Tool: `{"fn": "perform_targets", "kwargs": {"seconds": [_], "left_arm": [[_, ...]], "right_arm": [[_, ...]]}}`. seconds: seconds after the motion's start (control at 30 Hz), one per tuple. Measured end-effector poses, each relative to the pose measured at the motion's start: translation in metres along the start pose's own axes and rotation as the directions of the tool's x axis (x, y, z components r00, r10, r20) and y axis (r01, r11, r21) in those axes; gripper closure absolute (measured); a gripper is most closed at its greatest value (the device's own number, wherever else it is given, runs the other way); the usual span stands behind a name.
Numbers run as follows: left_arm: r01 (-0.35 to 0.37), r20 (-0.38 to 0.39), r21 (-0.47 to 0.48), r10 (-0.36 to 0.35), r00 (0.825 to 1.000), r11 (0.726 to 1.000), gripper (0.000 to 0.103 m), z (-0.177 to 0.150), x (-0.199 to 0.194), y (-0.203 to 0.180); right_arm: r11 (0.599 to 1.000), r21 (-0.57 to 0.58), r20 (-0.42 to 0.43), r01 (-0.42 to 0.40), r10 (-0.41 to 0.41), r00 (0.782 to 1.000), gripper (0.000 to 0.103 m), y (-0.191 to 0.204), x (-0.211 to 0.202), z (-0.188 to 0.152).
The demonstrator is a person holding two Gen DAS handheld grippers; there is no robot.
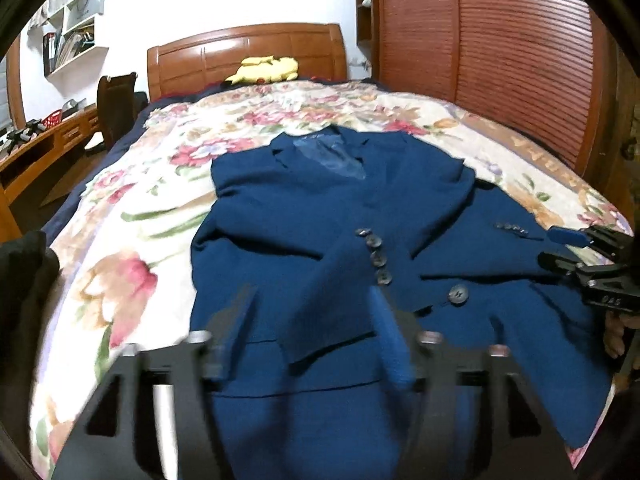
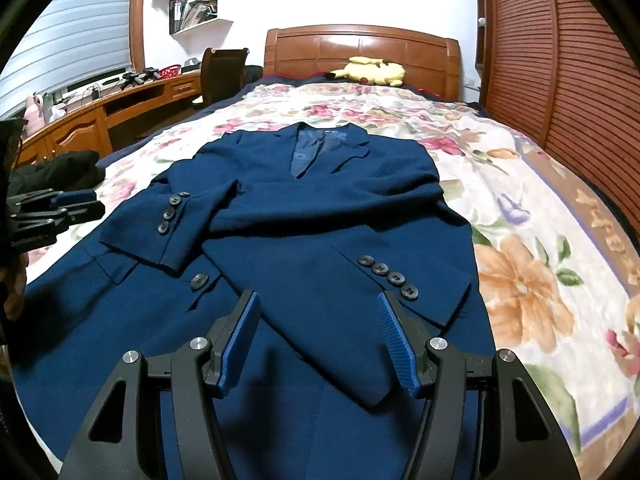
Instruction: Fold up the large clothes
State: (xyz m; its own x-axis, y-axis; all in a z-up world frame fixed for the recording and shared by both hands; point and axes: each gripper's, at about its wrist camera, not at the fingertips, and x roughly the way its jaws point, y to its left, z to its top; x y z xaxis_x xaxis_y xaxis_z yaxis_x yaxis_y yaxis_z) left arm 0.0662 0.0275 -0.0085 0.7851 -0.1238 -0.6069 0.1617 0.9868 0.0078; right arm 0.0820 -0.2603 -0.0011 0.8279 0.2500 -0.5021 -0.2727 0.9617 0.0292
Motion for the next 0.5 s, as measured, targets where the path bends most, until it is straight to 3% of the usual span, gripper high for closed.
{"fn": "perform_targets", "kwargs": {"seconds": [0.03,0.23,0.5], "left_arm": [[0.008,0.005,0.001,-0.008,1.000,1.000,0.024,0.000,0.000,-0.002],[0.025,0.008,0.044,-0.026,1.000,0.999,0.024,0.002,0.006,-0.027],[0.091,-0.060,0.064,-0.087,0.994,0.994,0.027,0.009,0.035,-0.062]], "right_arm": [[1.000,-0.001,-0.001,0.000,0.000,1.000,0.040,0.000,0.000,0.000],[1.000,0.002,-0.001,-0.001,0.001,1.000,0.040,-0.001,0.001,0.000],[1.000,0.012,0.009,-0.013,0.013,1.000,0.040,-0.006,-0.002,0.000]]}}
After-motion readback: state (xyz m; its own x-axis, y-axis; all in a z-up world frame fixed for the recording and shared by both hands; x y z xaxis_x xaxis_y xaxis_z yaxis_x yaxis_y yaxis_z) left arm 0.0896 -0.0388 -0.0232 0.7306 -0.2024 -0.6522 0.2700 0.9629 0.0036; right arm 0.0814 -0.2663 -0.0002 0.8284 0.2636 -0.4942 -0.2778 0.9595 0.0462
